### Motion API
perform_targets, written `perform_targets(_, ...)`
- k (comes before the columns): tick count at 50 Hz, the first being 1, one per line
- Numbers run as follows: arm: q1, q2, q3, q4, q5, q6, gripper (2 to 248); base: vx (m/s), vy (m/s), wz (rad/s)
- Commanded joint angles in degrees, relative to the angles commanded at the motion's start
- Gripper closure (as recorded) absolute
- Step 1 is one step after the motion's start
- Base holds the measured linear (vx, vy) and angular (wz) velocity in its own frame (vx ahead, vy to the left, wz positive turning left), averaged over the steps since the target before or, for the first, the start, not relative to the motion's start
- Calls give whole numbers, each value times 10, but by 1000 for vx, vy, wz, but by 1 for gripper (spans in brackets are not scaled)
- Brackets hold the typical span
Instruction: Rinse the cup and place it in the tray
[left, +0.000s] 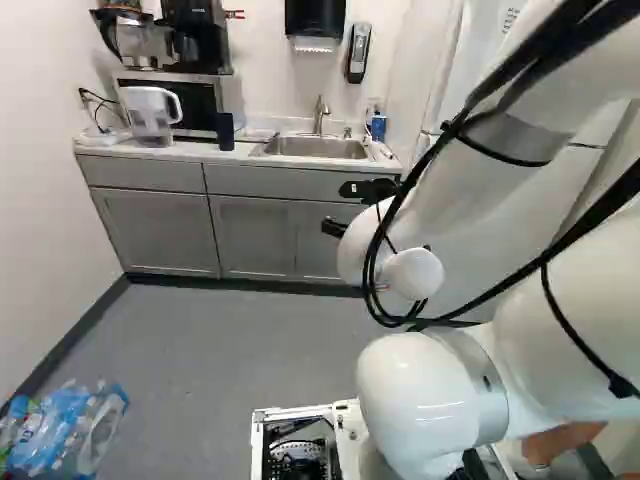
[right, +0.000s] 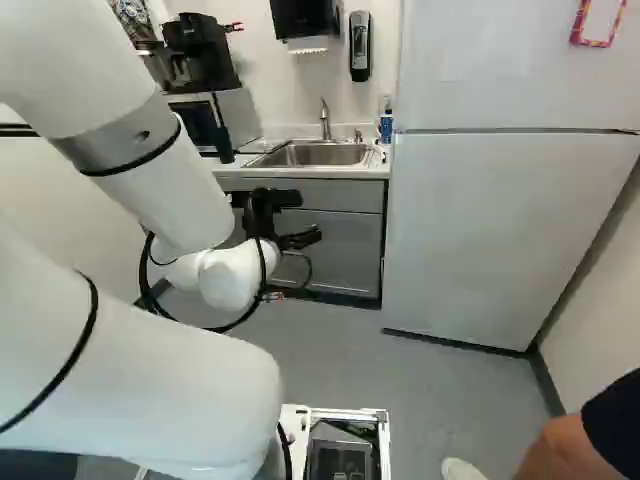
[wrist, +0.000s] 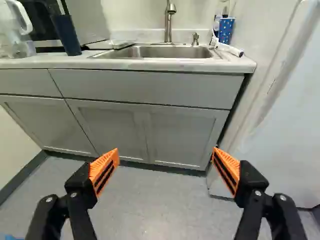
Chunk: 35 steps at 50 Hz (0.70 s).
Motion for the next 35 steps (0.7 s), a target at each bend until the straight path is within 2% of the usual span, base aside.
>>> perform_targets(35,0,-8,-6,0,0,0,3,0,0,0)
